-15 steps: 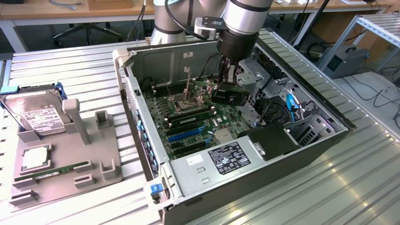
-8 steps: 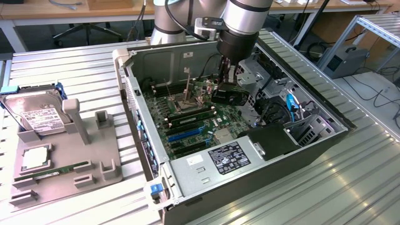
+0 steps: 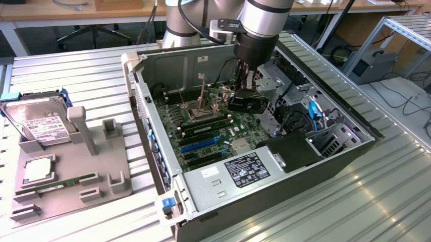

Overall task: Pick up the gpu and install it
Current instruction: 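Insert the gpu into the slot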

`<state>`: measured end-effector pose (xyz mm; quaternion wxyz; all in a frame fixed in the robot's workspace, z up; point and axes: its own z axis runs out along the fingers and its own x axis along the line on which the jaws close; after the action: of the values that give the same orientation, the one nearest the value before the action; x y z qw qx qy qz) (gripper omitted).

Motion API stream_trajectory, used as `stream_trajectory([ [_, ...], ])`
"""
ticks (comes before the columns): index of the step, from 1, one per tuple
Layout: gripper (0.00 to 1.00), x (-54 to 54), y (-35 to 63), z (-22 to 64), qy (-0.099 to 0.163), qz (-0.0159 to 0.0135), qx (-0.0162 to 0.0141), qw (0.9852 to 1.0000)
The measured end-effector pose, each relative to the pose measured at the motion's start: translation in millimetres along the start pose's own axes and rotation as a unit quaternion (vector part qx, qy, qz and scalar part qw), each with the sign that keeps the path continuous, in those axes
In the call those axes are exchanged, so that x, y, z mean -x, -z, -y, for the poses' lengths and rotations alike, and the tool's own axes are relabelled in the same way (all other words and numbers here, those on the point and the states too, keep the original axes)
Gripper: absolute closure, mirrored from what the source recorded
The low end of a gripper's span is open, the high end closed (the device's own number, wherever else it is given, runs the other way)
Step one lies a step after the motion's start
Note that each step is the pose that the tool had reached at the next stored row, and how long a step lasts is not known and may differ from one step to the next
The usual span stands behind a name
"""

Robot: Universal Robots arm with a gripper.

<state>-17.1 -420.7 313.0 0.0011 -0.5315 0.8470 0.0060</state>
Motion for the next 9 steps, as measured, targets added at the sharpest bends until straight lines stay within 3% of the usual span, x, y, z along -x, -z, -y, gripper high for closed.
stream_trajectory([
  [9,0.73,0.0,-0.5,0.0,0.010,-0.0004,-0.0001,1.0000],
])
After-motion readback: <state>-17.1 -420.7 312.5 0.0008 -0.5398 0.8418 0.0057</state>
